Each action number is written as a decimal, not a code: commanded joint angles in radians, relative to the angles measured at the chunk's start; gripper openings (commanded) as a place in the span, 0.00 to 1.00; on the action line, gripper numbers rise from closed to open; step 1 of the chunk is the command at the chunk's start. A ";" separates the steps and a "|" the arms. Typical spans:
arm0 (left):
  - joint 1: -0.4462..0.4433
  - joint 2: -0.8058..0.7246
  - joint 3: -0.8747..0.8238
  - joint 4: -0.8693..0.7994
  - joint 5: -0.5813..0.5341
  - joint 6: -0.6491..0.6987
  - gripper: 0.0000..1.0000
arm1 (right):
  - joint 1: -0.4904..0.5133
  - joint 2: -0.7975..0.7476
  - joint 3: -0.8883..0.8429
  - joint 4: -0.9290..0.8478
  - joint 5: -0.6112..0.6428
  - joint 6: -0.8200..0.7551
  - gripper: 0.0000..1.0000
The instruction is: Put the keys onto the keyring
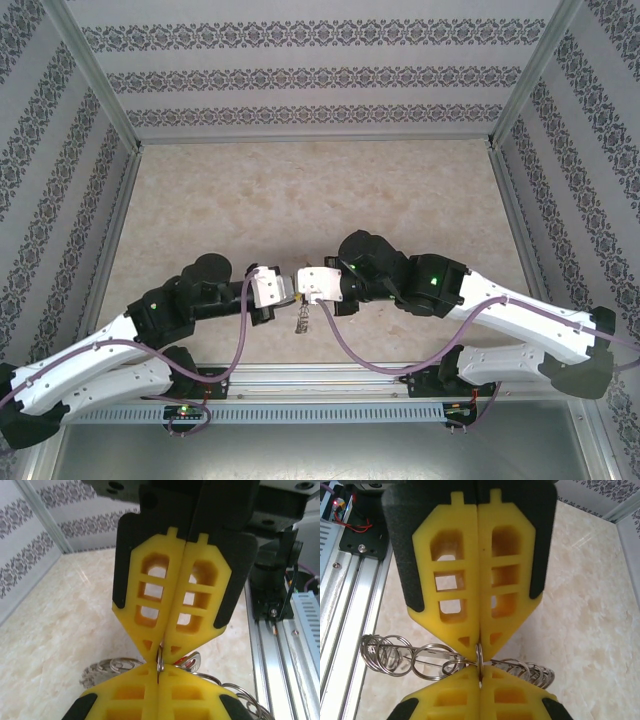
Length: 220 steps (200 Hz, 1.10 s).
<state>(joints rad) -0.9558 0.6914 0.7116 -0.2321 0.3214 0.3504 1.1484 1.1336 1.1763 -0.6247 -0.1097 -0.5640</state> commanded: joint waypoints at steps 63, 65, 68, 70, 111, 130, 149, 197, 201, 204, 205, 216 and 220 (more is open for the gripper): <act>-0.018 -0.100 -0.103 0.368 0.184 -0.111 0.00 | -0.029 -0.139 -0.133 0.233 -0.195 0.107 0.14; -0.018 -0.101 -0.105 0.373 0.187 -0.113 0.00 | -0.030 -0.139 -0.134 0.232 -0.195 0.108 0.14; -0.018 -0.104 -0.109 0.383 0.190 -0.116 0.00 | -0.030 -0.139 -0.134 0.233 -0.196 0.109 0.14; -0.018 -0.106 -0.111 0.389 0.192 -0.119 0.00 | -0.031 -0.140 -0.135 0.233 -0.197 0.109 0.13; -0.018 -0.121 -0.124 0.396 0.185 -0.134 0.00 | -0.036 -0.158 -0.138 0.245 -0.195 0.100 0.00; -0.018 -0.084 -0.067 0.242 0.120 -0.096 0.00 | -0.035 -0.157 -0.115 0.212 -0.168 0.075 0.00; -0.020 -0.023 0.018 0.058 0.058 -0.033 0.10 | -0.034 -0.124 -0.072 0.134 -0.128 0.038 0.00; -0.025 0.124 0.151 -0.165 -0.020 0.071 0.18 | -0.019 -0.001 0.057 -0.042 -0.057 -0.012 0.00; -0.027 0.131 0.154 -0.170 -0.025 0.074 0.18 | -0.019 0.006 0.064 -0.050 -0.056 -0.012 0.00; -0.028 0.136 0.156 -0.172 -0.030 0.077 0.18 | -0.020 0.011 0.068 -0.053 -0.055 -0.011 0.00; -0.028 0.137 0.156 -0.172 -0.031 0.077 0.18 | -0.020 0.011 0.070 -0.054 -0.055 -0.010 0.00; -0.034 0.145 0.153 -0.169 -0.037 0.081 0.14 | -0.019 0.022 0.079 -0.064 -0.050 -0.008 0.00; -0.036 0.147 0.150 -0.164 -0.036 0.078 0.10 | -0.021 0.026 0.081 -0.064 -0.046 -0.008 0.00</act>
<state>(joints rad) -0.9585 0.8104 0.8391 -0.3473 0.3218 0.3779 1.1202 1.1328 1.1999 -0.6888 -0.1669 -0.5537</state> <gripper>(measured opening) 0.161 0.044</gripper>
